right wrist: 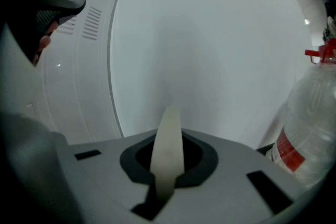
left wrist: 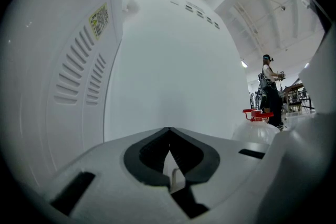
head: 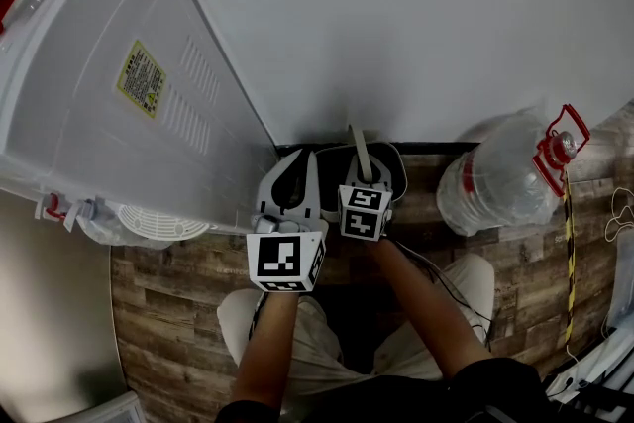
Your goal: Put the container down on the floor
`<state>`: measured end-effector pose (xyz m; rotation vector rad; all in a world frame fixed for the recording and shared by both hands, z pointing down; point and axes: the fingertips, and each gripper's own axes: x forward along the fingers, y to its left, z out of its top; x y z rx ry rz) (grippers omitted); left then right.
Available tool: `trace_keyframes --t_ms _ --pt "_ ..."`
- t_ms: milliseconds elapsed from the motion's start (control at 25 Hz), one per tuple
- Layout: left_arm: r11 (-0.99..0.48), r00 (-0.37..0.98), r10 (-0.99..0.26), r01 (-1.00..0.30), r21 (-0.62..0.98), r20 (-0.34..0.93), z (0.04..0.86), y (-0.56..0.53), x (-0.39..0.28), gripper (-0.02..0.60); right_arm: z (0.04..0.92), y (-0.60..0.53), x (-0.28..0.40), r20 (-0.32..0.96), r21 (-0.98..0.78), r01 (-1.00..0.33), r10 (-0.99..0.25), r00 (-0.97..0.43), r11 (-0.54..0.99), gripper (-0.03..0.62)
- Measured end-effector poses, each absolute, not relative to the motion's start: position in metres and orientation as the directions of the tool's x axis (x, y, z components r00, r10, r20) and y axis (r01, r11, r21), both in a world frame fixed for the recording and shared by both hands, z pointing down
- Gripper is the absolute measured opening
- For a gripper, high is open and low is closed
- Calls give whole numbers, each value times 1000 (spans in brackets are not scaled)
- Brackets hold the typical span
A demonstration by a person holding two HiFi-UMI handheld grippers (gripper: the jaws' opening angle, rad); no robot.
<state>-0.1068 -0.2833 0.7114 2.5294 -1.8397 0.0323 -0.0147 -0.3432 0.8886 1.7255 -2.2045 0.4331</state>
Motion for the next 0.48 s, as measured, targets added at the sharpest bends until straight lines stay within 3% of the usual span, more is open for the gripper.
trace_keyframes --t_ms 480 --pt "-323 323 -946 -946 -6 23 711 -283 -102 17 906 -340 -17 427 -35 -973 -877 -221 228 31"
